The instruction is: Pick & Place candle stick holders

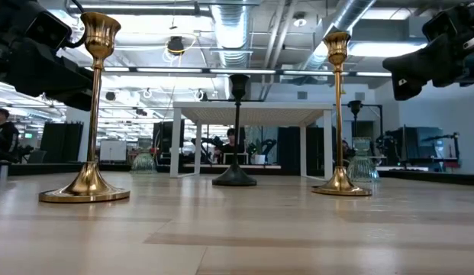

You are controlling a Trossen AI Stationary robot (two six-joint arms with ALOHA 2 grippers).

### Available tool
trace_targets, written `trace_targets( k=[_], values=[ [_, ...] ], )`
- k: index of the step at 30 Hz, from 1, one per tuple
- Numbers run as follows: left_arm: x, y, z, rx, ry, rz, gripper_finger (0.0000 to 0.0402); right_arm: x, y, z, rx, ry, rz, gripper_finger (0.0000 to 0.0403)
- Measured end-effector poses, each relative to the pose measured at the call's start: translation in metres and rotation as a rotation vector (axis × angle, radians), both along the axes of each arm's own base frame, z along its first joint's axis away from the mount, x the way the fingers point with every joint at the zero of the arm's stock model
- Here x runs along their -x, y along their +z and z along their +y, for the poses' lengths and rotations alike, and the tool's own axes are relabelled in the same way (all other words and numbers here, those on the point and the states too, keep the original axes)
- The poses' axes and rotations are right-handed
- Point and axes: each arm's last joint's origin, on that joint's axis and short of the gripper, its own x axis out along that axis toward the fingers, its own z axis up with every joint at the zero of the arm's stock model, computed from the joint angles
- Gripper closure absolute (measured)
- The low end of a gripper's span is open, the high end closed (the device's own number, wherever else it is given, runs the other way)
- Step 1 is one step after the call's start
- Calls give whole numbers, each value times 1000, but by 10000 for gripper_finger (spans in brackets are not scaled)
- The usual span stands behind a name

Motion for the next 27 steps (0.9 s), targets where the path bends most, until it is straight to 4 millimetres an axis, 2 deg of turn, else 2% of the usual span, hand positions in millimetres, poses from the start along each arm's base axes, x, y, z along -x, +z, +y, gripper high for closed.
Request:
trace_targets(
  k=[5,15,27],
  values=[
    [0,0,0,10,1,2,376,0,0,0,0,0,0,403],
    [0,0,0,297,32,69,376,0,0,0,0,0,0,403],
    [0,3,0,445,39,76,376,0,0,0,0,0,0,403]
  ],
)
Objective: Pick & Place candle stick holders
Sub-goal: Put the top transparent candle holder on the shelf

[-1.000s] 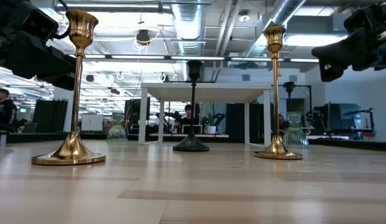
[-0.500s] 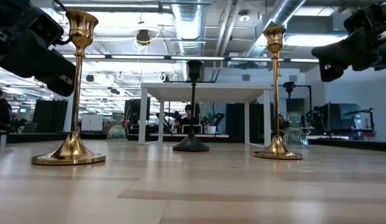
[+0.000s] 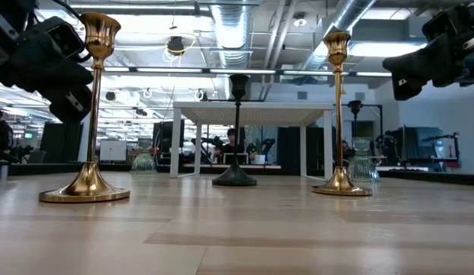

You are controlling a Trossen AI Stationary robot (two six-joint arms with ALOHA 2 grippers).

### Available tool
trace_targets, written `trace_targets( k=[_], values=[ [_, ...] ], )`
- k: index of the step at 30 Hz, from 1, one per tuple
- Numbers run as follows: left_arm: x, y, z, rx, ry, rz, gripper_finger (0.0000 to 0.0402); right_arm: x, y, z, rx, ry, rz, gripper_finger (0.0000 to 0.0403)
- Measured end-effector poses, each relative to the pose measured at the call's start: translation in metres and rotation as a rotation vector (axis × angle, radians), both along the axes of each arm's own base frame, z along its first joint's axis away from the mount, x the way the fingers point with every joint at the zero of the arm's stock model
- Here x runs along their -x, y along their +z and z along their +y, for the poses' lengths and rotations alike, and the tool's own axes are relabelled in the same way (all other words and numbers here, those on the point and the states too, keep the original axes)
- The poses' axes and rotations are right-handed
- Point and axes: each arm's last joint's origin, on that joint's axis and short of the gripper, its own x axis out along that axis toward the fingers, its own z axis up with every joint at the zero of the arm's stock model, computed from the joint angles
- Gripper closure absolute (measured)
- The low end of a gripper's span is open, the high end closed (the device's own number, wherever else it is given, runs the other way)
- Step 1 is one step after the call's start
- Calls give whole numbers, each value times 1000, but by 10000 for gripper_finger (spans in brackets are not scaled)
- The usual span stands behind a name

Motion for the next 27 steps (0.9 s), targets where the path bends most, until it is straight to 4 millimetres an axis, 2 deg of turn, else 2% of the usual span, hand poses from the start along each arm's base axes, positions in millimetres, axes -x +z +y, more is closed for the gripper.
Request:
trace_targets(
  k=[4,9,18,27],
  values=[
    [0,2,0,0,-1,-17,376,0,0,0,-21,0,1,403],
    [0,2,0,4,0,-21,376,0,0,0,-154,-7,7,403],
    [0,4,0,154,2,0,376,0,0,0,-353,-4,17,403],
    [0,6,0,161,2,-19,376,0,0,0,-365,-4,18,403]
  ],
)
